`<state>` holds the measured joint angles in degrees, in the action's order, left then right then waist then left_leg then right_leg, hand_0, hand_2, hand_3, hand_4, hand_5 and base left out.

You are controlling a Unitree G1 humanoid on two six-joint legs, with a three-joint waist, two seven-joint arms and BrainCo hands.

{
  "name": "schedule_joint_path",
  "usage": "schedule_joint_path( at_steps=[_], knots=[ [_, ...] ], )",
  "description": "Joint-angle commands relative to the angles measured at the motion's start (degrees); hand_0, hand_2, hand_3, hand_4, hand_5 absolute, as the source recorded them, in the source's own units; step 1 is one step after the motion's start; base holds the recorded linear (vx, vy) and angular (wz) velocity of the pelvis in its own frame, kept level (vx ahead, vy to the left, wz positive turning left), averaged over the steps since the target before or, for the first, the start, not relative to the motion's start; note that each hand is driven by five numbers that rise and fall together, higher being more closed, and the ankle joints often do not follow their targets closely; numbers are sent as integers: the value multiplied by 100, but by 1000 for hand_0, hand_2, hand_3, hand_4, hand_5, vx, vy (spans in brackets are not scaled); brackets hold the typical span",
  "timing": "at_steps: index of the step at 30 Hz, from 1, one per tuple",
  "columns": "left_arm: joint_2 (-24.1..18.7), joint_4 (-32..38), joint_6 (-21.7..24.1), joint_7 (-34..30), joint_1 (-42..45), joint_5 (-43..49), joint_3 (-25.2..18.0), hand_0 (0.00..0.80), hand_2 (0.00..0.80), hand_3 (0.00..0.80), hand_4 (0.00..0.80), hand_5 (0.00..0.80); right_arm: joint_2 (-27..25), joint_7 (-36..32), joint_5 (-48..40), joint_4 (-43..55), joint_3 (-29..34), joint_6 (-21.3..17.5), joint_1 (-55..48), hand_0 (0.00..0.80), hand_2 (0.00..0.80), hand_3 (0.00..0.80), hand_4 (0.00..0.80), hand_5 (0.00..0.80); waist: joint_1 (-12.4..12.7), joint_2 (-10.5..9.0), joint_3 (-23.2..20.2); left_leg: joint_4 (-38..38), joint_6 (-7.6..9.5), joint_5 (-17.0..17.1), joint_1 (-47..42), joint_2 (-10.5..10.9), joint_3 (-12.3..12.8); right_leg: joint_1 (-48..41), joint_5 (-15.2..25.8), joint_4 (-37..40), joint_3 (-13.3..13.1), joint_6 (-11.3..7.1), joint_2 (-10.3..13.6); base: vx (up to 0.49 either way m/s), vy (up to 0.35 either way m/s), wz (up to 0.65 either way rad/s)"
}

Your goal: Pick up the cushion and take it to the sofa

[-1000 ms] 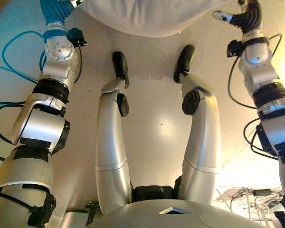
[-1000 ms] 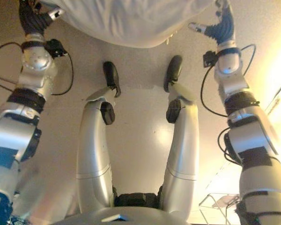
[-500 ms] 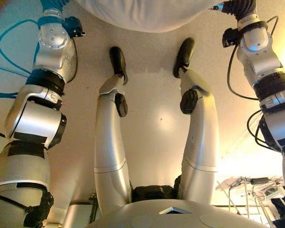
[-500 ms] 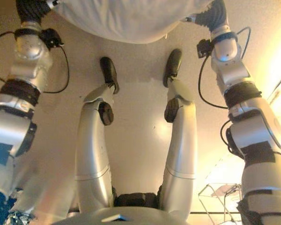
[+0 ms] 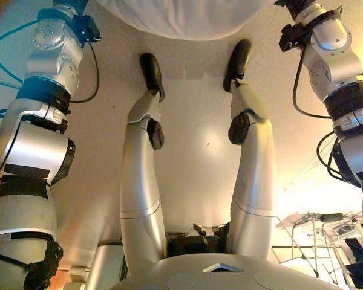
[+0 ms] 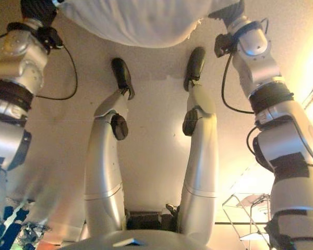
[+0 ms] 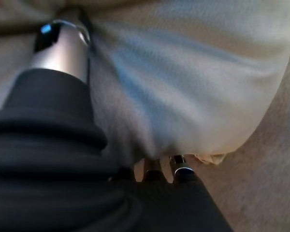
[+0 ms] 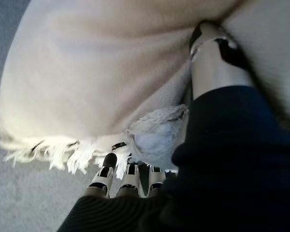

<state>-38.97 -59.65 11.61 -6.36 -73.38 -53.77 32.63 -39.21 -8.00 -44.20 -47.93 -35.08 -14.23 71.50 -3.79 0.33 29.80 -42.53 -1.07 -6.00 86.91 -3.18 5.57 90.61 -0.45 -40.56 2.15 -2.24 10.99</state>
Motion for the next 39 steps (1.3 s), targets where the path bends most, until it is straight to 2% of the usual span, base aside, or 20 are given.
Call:
schedule_joint_path(
  at_steps=[1,7,13,16,22,23,24,28,30,33,37,38,39],
  knots=[
    [574,498,190,-717,-599,-145,193,800,800,800,800,800,147,-393,-303,508,-327,-141,641,800,800,800,800,800,-16,263,0,364,-281,70,175,94,-49,-330,-322,155,1,-364,-301,-65,2,1],
    [601,683,265,-827,-640,-230,343,800,800,800,800,800,148,-167,-212,539,-316,-357,716,800,800,800,800,800,-23,298,0,499,-273,126,141,124,-47,-379,-271,317,-7,-379,-347,4,-6,4],
    [611,1018,699,-893,-392,-649,174,800,800,800,800,800,79,30,-127,705,-151,-536,565,800,800,800,800,800,-25,333,0,620,-277,147,40,154,-67,-485,-233,524,-28,-397,-370,-1,-12,0],
    [631,1361,1013,-939,-34,-689,19,800,800,800,800,800,26,131,-21,935,18,-668,289,800,800,800,800,800,-14,348,0,697,-296,171,-87,183,-101,-613,-199,652,-37,-408,-376,-14,-46,1],
    [1069,2451,1750,-903,1511,-453,-469,800,800,800,800,800,42,374,584,2100,637,-926,-1072,800,800,800,800,800,7,308,0,714,-332,203,-660,183,-181,-1210,-124,797,-15,-402,-308,-33,-52,-3],
    [1201,2726,1829,-932,1961,-309,-574,800,800,800,800,800,94,474,769,2383,819,-962,-1470,800,800,800,800,800,21,288,0,696,-347,203,-877,174,-207,-1438,-122,794,-8,-399,-293,50,-63,-7],
    [1313,2971,1908,-912,2380,-155,-606,800,800,800,800,800,167,541,885,2632,965,-994,-1865,800,800,800,800,800,36,268,0,621,-398,24,-1203,156,-258,-1757,-285,715,-18,-429,-296,37,-83,-9],
    [1587,3933,2040,-596,3516,426,-634,800,800,800,800,800,502,742,1334,3509,1473,-1091,-3081,800,800,800,800,800,38,155,0,707,-422,112,-2131,80,-277,-2631,-178,800,28,-426,-233,-12,-61,-14],
    [1667,4156,1978,-573,3786,450,-677,800,800,800,800,800,631,764,1490,3728,1598,-1080,-3433,800,800,800,800,800,35,117,0,792,-412,115,-2531,57,-267,-2989,-155,889,58,-428,-197,0,-47,-14],
    [1730,4659,1767,-698,4356,417,-809,800,800,800,800,800,863,712,1802,4116,1892,-1046,-4221,800,800,800,800,800,59,29,0,1178,-324,79,-3699,71,-140,-4088,-131,1303,317,-455,-70,32,-58,-19],
    [1751,5060,1590,-854,4883,385,-959,800,800,800,800,800,1007,564,1988,4376,2129,-1028,-4864,800,800,800,800,800,120,-57,-66,1675,-229,20,-4864,199,-34,-5293,-166,1830,595,-455,-53,30,-44,-6],
    [1753,5142,1576,-833,4975,473,-972,800,800,800,800,800,1010,539,2006,4429,2168,-1019,-4972,800,800,800,800,800,125,-79,-125,1803,-183,176,-4953,234,11,-5406,-30,1967,663,-408,-20,-55,-27,1],
    [1751,5207,1625,-854,5065,442,-987,800,800,800,800,800,1005,496,2007,4504,2220,-1046,-5075,800,800,800,800,800,139,-88,-201,1912,-160,168,-5133,247,35,-5594,-47,2063,707,-390,-21,-60,-15,0]
  ],
)
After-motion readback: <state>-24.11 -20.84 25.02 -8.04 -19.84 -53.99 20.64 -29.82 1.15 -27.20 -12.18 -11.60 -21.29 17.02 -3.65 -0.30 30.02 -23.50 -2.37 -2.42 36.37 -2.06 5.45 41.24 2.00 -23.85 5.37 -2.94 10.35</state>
